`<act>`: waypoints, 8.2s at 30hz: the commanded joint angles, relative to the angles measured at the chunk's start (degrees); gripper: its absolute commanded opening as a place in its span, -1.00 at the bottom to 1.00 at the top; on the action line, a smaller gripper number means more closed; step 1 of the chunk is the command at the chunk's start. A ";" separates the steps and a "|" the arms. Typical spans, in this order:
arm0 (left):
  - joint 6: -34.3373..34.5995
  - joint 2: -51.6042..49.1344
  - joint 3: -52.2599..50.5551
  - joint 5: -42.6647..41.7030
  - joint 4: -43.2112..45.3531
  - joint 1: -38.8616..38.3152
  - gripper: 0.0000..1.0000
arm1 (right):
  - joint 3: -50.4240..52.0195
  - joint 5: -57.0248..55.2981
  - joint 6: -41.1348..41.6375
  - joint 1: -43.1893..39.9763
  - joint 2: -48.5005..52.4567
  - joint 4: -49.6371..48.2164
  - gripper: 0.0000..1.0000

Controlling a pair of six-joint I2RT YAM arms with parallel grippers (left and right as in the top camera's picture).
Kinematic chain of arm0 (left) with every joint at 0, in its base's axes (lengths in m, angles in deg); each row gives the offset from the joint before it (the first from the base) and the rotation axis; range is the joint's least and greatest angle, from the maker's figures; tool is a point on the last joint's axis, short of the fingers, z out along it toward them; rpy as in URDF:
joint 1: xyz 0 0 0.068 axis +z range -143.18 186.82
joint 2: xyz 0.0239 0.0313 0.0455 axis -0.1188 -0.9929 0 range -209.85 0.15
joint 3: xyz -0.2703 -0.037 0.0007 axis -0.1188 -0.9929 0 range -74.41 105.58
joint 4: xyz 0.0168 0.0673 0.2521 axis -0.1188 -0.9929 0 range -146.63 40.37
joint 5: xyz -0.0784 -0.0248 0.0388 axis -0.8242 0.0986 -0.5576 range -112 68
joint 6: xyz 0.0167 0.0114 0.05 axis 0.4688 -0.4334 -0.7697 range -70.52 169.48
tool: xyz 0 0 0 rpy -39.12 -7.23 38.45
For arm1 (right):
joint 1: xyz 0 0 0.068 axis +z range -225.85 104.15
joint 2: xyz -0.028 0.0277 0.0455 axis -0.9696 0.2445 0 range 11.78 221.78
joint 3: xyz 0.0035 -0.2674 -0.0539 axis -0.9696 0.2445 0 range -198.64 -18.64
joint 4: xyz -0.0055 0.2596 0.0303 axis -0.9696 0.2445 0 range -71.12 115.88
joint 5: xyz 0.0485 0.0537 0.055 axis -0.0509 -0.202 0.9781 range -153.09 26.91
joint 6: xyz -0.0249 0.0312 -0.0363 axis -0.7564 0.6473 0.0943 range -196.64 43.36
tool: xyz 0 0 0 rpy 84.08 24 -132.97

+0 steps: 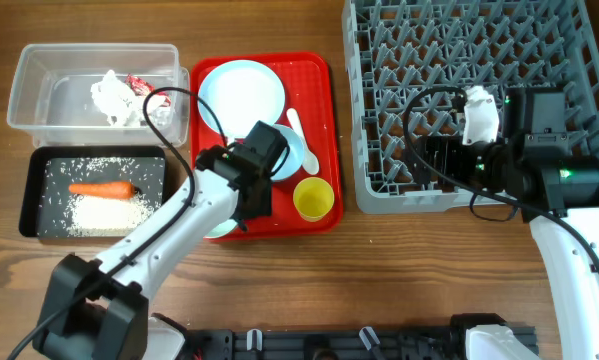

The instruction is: Sort waste into correct bins and load items into the dishwasher rack

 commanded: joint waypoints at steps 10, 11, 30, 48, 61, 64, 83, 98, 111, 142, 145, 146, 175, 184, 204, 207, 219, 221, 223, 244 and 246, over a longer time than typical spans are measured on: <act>2.58 -0.28 -0.79 4.74 4.31 -0.17 -0.70 | -0.37 0.24 -0.28 0.24 0.33 0.85 1.00; 2.58 -0.28 -0.79 5.22 3.72 -0.20 -0.69 | -0.37 0.28 -0.72 0.24 0.33 0.94 0.99; -21.75 -8.35 13.94 -0.98 17.68 -0.37 0.65 | -0.37 0.35 -0.57 0.24 0.33 0.26 0.99; -23.58 -21.33 13.92 -3.96 22.40 -4.74 0.18 | -0.37 0.31 -0.63 0.24 0.33 -0.44 0.99; -19.30 -22.10 16.31 -3.28 24.55 -4.50 -0.92 | -0.37 0.31 -0.63 0.24 0.33 -0.20 1.00; -16.90 -20.96 22.45 -3.32 17.20 -4.26 -0.92 | -0.37 0.31 -0.63 0.24 0.33 -0.20 1.00; -31.91 -7.63 29.35 -51.01 -19.52 46.03 -0.91 | -0.37 0.31 -0.85 0.24 0.33 0.66 0.99; -51.52 -7.74 2.34 -91.41 -15.78 83.82 -0.92 | -0.37 0.35 -0.57 0.24 0.33 0.70 0.99; -51.67 0.15 6.12 -96.80 -16.83 75.60 -0.92 | -0.37 0.33 -0.61 0.24 0.33 0.33 0.99; -10.01 -9.09 16.06 -3.72 17.18 1.05 0.13 | -0.37 0.33 1.18 0.24 0.33 -1.14 0.99; -11.15 -2.34 20.20 -10.51 7.58 2.64 0.30 | -0.37 0.31 1.92 0.24 0.33 -2.01 0.99; -11.13 0.04 20.28 -12.63 2.78 2.54 0.30 | -0.37 0.31 1.88 0.24 0.33 -1.95 0.99; -0.96 -1.05 17.03 -31.08 -0.09 5.51 -0.92 | -0.37 12.94 1.53 0.24 0.31 -3.39 0.99; -7.76 4.46 17.05 -85.05 12.22 25.16 -0.92 | -0.37 45.29 0.31 0.35 1.16 -24.87 0.99; -7.76 4.46 17.05 -93.29 24.15 18.14 -0.92 | -0.37 55.39 3.39 11.50 4.94 -41.20 0.12; -7.80 4.46 17.03 -93.26 24.35 18.14 -0.62 | -0.37 55.36 3.32 11.50 4.94 -41.24 0.11; -8.20 4.46 17.03 -85.42 23.85 19.39 -0.13 | -0.42 42.45 3.26 -12.55 4.70 -23.58 0.05; -8.22 4.46 17.03 -68.74 20.33 19.39 0.01 | -0.81 29.62 3.23 -12.48 4.35 -17.00 0.04; -8.17 4.42 17.03 -45.77 14.40 19.37 0.09 | -2.64 21.59 3.28 -12.41 4.26 -11.45 0.01; -7.96 4.15 17.03 -15.50 -0.90 19.28 0.13 | -17.49 -22.05 8.15 6.67 31.19 4.92 0.08; -7.96 4.15 17.03 -15.50 -0.92 19.28 0.14 | -17.35 -21.94 8.15 6.67 32.37 3.63 0.08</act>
